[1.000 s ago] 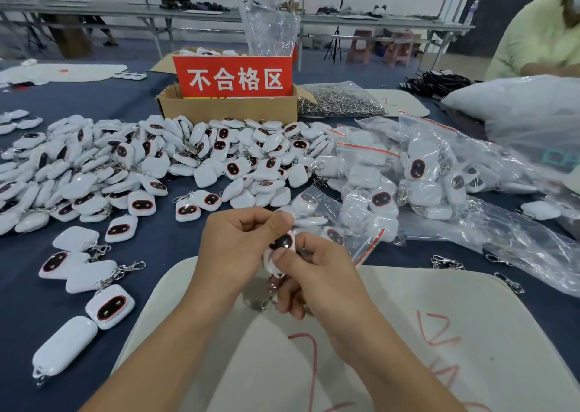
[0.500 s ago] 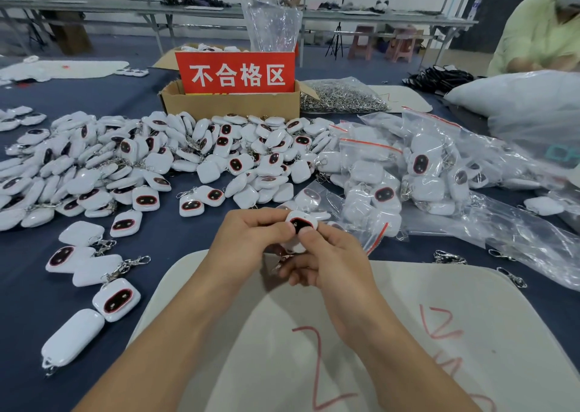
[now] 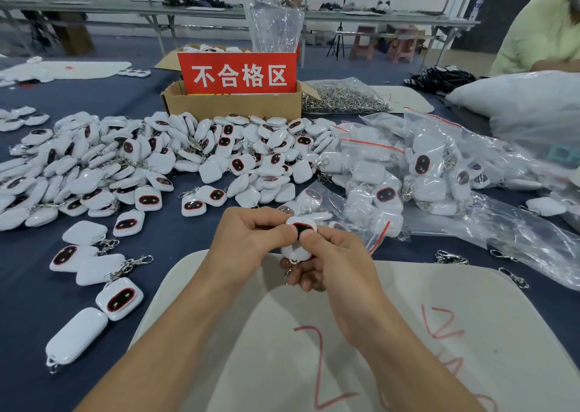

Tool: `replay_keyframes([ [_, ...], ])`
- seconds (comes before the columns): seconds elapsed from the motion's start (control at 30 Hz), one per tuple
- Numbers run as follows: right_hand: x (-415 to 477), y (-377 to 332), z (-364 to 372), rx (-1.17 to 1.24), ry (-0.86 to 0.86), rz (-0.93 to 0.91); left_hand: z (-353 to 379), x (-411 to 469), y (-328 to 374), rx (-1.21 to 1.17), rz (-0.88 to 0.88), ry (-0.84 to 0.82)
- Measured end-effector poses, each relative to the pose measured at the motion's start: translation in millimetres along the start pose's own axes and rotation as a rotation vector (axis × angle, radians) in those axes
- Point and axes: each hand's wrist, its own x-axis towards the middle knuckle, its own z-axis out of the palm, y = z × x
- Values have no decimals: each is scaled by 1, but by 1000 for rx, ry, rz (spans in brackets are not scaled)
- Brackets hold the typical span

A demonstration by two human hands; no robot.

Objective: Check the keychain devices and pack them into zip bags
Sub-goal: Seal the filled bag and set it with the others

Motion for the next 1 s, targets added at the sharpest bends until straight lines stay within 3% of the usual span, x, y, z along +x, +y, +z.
replay_keyframes([
  [0.57,5,3,-2,-20,-96,-28,7,6,-6,59,-20,173],
  [1.0,1,-2,-3,-26,-30,-35,2,7,-5,-46,-30,-18],
])
